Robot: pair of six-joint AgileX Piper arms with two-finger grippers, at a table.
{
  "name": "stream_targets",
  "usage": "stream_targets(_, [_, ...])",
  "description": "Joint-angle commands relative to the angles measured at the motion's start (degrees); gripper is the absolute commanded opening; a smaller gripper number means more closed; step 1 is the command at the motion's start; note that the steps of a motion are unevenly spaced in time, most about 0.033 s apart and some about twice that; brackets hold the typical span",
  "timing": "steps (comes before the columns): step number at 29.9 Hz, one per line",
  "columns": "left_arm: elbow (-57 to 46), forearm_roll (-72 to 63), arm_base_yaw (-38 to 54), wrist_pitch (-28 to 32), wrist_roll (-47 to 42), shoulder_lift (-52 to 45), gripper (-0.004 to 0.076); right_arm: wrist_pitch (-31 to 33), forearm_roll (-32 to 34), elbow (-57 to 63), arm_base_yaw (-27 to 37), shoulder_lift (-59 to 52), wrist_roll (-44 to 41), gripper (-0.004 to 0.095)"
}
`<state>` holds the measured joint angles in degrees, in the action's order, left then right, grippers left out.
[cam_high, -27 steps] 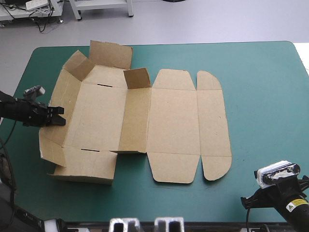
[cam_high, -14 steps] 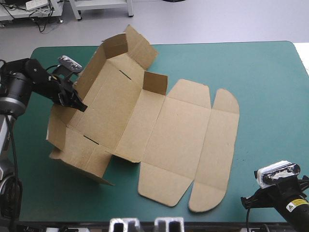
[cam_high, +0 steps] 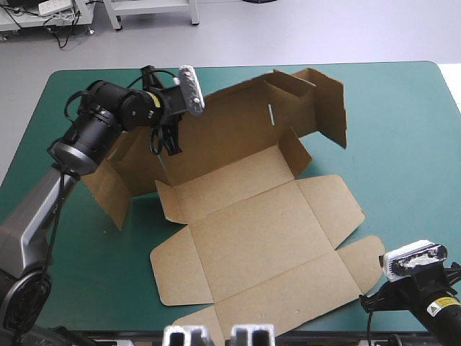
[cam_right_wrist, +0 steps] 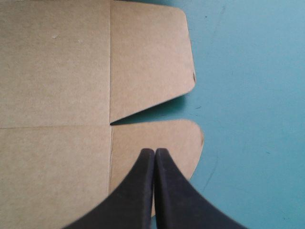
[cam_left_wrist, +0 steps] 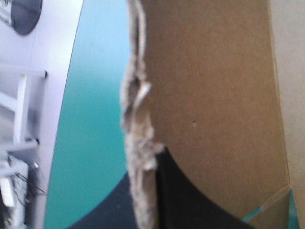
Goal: Fold the box
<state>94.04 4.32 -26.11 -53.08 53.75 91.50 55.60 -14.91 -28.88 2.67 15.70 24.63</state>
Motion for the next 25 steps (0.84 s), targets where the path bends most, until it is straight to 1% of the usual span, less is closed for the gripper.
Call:
stream_targets(1, [2.09, 3.23, -5.22, 3.46, 8.32, -2.29, -0.0010, -2.16, -1.42, -1.25, -0.12, 0.64, 3.00, -0.0009])
stream_targets(3, [2.09, 6.17, -8.53, 3.88, 9.45, -2.29, -0.0010, -2.04, -2.51, -1.25, -0.12, 0.64, 4.28, -0.0009])
stream_targets(7, [2.09, 12.04, -14.22, 6.43, 9.45, -2.29, -0.0010, -0.07, -2.74, -3.07, -0.12, 0.64, 3.99, -0.0009])
stream_targets(11, [2.09, 13.02, -17.50, 10.18, 9.00, -2.29, -0.0010, 0.39, -2.63, -8.01, -0.12, 0.64, 3.94, -0.0009])
stream_targets(13, [2.09, 13.02, -17.92, 10.71, 7.48, -2.29, -0.0010, -0.10, -2.63, -11.11, -0.12, 1.09, 2.58, -0.0009])
stream_targets(15, [1.42, 13.85, -17.92, 11.49, 5.30, -2.29, -0.0010, 0.52, -2.63, -14.52, -0.12, 2.87, -1.02, -0.0009])
stream_targets(17, [-0.24, 17.82, -17.82, 13.59, 1.41, -2.29, -0.0010, 1.93, -3.24, -18.21, -0.12, 6.26, -2.95, -0.0009])
stream_targets(20, [-3.72, 24.05, -17.82, 17.58, -6.59, -2.29, -0.0010, 1.71, -6.30, -23.67, -0.12, 12.22, -1.79, -0.0009])
stream_targets(22, [-6.38, 28.70, -17.82, 18.87, -11.41, -2.29, -0.0010, 1.32, -7.86, -27.61, -0.12, 16.48, -1.41, -0.0009])
stream_targets(25, [-10.05, 35.10, -17.82, 21.23, -18.62, -2.29, -0.0010, 1.24, -8.60, -34.85, -0.12, 24.01, -1.28, -0.0009])
